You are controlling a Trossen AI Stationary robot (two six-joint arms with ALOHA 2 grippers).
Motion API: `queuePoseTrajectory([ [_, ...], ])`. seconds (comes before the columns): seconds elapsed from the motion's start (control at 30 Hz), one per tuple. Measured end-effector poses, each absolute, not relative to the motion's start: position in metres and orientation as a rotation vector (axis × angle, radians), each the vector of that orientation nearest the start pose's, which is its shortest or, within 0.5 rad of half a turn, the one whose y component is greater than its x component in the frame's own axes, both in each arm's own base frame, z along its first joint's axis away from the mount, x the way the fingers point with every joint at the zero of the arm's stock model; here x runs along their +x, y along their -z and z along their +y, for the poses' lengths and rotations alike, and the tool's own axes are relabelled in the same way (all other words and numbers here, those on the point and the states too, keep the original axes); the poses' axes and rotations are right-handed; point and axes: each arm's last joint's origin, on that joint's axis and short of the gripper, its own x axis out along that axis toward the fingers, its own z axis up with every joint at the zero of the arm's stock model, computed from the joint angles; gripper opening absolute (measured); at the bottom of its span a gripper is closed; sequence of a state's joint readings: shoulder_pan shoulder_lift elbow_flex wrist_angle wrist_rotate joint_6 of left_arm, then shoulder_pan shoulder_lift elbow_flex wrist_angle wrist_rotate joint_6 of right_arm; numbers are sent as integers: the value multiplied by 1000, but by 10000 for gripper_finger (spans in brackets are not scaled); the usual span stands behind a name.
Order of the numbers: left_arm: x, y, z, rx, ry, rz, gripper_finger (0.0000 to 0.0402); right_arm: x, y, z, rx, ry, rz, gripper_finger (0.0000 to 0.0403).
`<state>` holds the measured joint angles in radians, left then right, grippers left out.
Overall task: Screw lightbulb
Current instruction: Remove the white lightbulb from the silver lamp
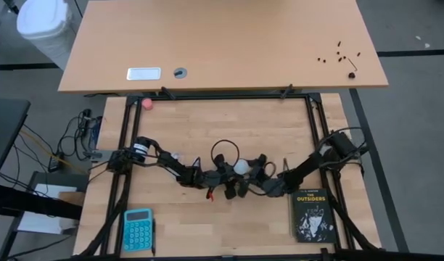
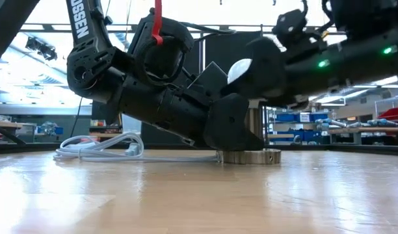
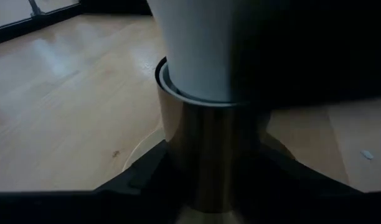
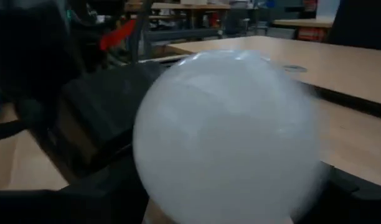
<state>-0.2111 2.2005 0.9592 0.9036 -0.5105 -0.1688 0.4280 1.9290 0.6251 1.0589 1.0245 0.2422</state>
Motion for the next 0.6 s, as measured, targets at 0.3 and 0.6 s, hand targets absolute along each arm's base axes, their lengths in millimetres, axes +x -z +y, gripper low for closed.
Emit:
queuePoseTrajectory([
  [0.3, 392, -72, -70, -51, -329, 300, 196, 306, -96, 111, 109, 648, 56, 310],
  [0.6, 393, -73, -69, -52, -336, 294, 196, 305, -98, 114, 71, 670, 41, 309],
])
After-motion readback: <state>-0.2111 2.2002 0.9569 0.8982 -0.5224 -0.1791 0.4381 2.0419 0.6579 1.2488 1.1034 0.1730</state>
